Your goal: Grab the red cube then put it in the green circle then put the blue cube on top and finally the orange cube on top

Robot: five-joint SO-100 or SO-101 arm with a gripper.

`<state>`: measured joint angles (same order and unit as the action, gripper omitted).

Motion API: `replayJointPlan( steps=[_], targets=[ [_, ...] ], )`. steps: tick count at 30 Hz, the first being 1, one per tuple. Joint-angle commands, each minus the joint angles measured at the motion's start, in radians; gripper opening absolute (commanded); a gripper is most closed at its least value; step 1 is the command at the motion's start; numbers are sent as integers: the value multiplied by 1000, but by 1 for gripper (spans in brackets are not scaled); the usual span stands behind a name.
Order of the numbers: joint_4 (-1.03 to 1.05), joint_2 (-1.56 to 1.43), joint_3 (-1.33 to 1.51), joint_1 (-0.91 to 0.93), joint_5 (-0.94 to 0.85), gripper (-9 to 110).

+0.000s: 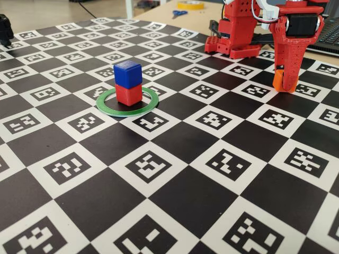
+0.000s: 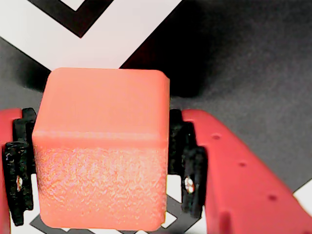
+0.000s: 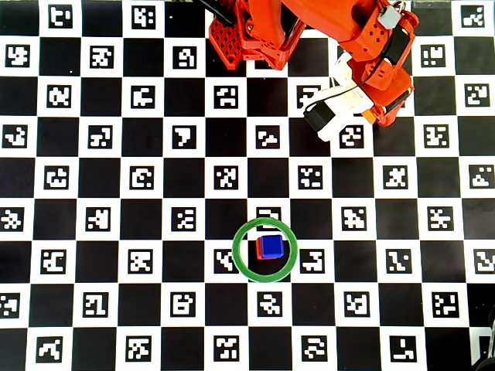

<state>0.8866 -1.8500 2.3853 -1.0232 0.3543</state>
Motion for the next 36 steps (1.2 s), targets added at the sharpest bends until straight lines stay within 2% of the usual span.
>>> replayJointPlan(
  steps=[1, 9, 21, 32, 36],
  targets=[
    [97, -43, -61, -2, -2, 5],
    [314, -97, -239, 60, -28, 4],
    [574, -83, -629, 380, -175, 3],
    [811, 137, -1126, 637, -290, 2],
    [831, 202, -1258, 721, -328, 2]
  ],
)
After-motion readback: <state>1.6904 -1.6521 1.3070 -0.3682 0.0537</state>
